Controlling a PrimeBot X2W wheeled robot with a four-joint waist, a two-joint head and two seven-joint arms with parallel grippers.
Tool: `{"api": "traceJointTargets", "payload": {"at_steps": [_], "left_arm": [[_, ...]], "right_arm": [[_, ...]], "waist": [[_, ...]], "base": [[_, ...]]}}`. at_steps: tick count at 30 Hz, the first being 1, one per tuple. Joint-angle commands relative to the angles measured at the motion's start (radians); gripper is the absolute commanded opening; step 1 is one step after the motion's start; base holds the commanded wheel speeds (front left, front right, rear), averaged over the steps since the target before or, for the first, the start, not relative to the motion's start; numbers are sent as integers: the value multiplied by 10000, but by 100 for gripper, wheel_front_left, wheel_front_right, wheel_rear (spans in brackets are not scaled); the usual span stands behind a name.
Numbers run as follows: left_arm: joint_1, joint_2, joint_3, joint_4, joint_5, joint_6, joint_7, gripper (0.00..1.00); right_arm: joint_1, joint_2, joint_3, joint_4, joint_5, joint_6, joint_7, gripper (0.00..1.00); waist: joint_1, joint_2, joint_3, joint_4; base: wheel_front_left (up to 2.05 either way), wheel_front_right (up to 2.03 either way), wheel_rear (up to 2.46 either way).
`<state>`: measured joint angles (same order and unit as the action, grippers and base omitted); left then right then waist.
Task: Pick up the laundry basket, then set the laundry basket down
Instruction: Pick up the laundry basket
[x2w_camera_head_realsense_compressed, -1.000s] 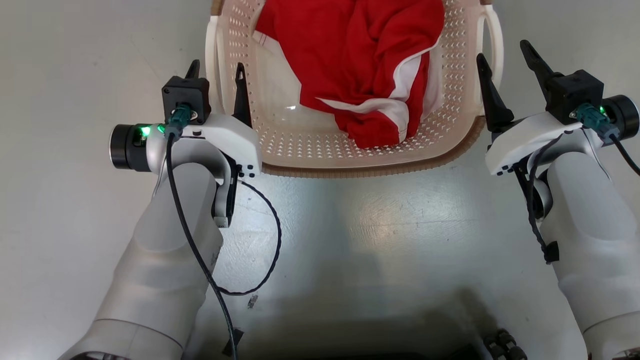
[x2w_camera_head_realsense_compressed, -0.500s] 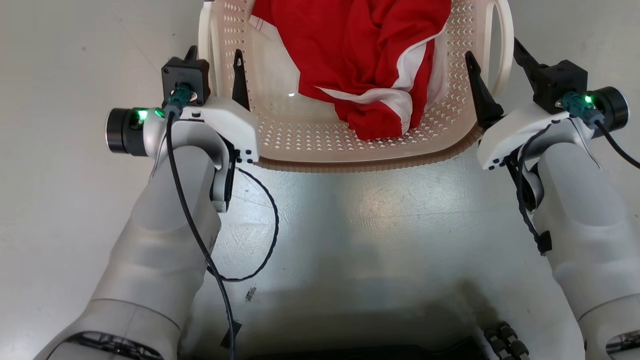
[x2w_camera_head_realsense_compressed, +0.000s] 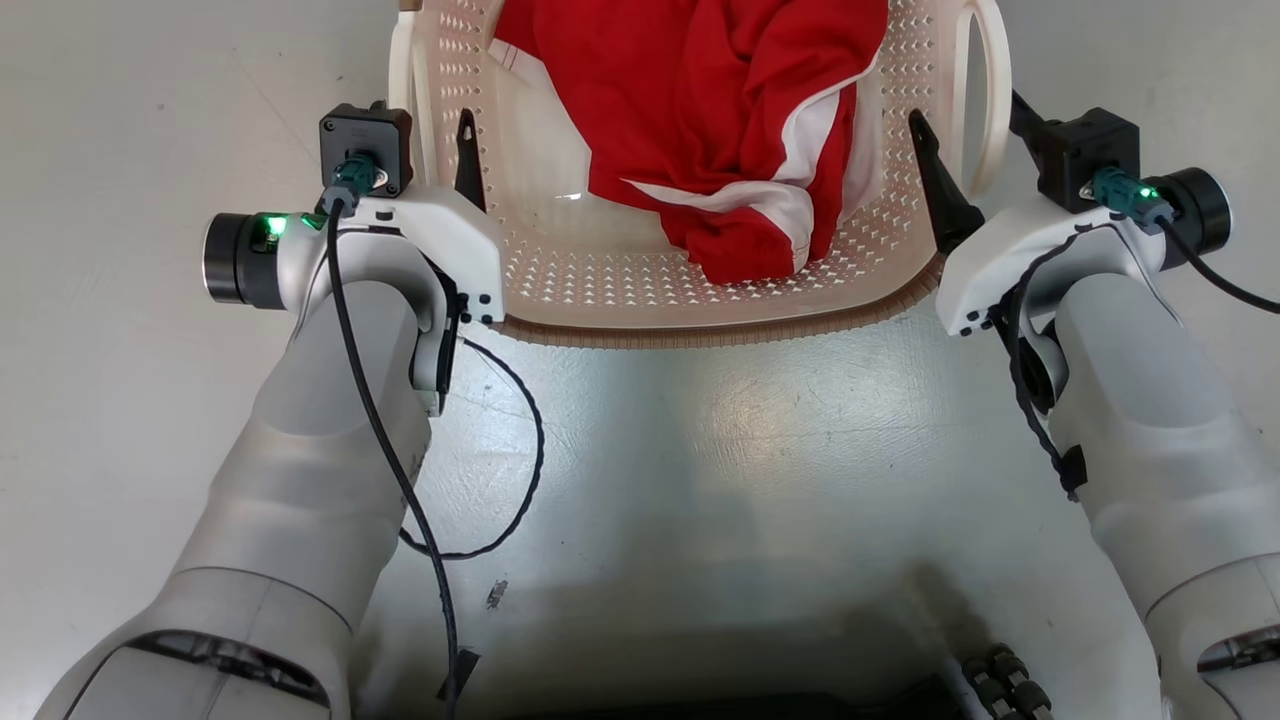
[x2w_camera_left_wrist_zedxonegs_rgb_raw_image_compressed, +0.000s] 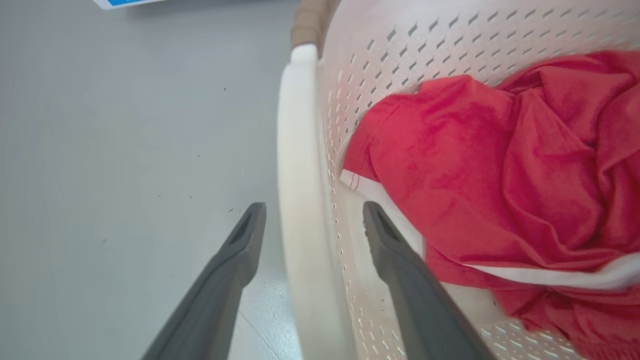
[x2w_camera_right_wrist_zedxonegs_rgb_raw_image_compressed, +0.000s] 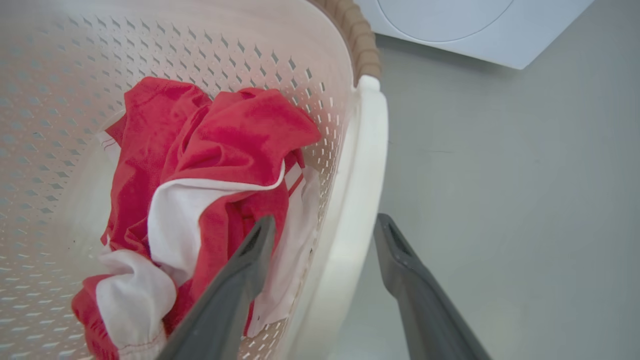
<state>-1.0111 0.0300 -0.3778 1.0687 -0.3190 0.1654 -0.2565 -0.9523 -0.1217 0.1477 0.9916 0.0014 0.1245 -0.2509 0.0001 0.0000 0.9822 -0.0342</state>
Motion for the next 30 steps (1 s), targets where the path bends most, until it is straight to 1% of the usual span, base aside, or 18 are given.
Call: {"api": "traceJointTargets", "payload": {"at_steps": [1,13,29,30], "left_arm": [[59,202,94,22,-124,-63,-53,100],[-407,202,-480,931,-447,-178,-53,100],[-658,202,-826,953,-725,-121,-53,100],[-685,202,-834,948,-735,-114,-53,99]], "right_arm": [[227,146,196,54,0,62,-109,100],[152,245,562,348,102,62,-109,100],[-45,193,490,374,307,62,-109,100],[-76,194,483,371,313,62,-109,100]], "waist": [[-1,0,-12,2],[-1,0,-141,-83],[-1,0,169,-93],[-1,0,191,-91]], "base": [[0,0,0],[0,0,0],[0,0,0],[0,0,0]]}}
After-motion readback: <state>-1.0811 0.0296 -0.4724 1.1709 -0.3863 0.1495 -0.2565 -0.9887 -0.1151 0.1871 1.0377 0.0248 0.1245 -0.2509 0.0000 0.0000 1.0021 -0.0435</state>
